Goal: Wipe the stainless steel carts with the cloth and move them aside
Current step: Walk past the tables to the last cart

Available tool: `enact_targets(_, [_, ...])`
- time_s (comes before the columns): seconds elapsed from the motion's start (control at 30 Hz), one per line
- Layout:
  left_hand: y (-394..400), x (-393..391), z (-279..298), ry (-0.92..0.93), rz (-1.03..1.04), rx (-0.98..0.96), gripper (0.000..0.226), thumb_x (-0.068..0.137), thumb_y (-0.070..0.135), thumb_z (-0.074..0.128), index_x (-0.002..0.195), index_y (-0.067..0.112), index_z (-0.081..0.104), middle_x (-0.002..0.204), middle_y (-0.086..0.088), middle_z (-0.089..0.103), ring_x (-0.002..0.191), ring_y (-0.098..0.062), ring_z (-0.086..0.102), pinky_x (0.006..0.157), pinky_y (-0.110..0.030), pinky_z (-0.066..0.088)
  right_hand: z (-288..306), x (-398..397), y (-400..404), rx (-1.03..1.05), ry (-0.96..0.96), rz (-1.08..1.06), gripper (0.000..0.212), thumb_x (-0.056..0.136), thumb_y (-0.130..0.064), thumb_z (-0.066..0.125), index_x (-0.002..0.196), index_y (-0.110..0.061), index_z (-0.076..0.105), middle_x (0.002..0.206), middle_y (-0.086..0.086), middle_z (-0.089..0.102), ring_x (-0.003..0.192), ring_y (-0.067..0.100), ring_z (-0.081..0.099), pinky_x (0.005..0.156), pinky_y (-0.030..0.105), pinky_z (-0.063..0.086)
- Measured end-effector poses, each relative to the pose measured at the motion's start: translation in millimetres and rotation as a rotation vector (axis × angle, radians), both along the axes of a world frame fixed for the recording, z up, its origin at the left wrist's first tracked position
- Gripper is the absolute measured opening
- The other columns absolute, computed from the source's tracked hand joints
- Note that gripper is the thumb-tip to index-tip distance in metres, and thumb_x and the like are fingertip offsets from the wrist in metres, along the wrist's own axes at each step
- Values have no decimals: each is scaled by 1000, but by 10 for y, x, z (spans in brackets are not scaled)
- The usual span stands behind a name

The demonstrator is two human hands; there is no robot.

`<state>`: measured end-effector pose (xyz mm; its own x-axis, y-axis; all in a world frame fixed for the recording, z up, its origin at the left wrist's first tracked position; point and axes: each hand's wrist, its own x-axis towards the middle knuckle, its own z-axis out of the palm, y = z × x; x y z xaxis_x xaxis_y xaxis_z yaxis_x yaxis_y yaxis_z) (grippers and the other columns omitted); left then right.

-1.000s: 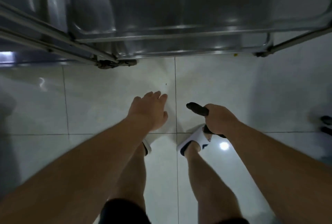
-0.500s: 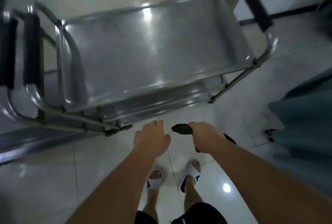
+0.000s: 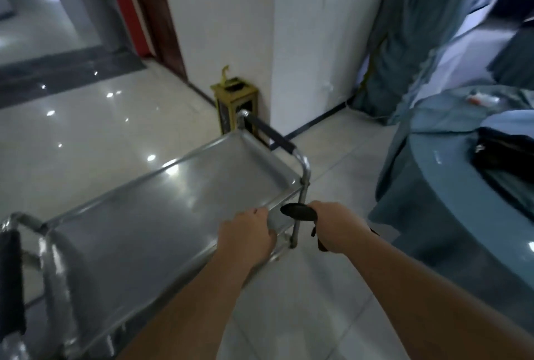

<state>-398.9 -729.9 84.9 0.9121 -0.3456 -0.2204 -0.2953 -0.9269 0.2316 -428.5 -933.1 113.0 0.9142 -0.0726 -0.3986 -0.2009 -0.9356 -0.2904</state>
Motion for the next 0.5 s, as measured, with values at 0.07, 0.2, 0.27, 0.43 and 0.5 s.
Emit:
enact_targets(0.07, [-353,77,142,-18,-46,-43,43,104,40,48,144,25,50,136,-5,60,120,-29,58,96,-42,46,163,29,-305,-47,-46,-64,40,85,-4,69,112,-31,57,95,-6,67,83,16,68,76,34,61])
enact_targets(0.2, [-1184,269,325,-70,-157,-93,45,104,44,51,145,28,49,136,1,60,118,-23,59,91,-38,46,364,53,-1047,-80,-66,-138,43,82,-7,72,117,-28,56,89,-5,65,78,15,65,68,33,59])
enact_targets(0.27, [-1648,390,374,-68,-192,-110,49,103,45,50,148,27,46,142,1,57,123,-23,58,98,-41,50,412,69,-1518,-99,-85,-167,35,84,-10,70,109,-30,55,79,-9,65,70,10,63,58,28,51])
enact_targets(0.43, [-2885,629,516,-85,-249,-89,55,102,46,48,152,24,42,144,-2,55,126,-26,55,101,-46,49,578,102,-2719,-115,-123,-273,23,89,-12,60,95,-33,53,82,-7,67,72,15,65,67,38,60])
enact_targets(0.5, [-3356,689,578,-77,-255,-106,59,102,47,46,156,24,38,144,-2,54,126,-27,54,98,-46,47,666,153,-3137,-137,-110,-259,24,90,-13,60,101,-32,53,86,-5,65,76,17,65,73,37,60])
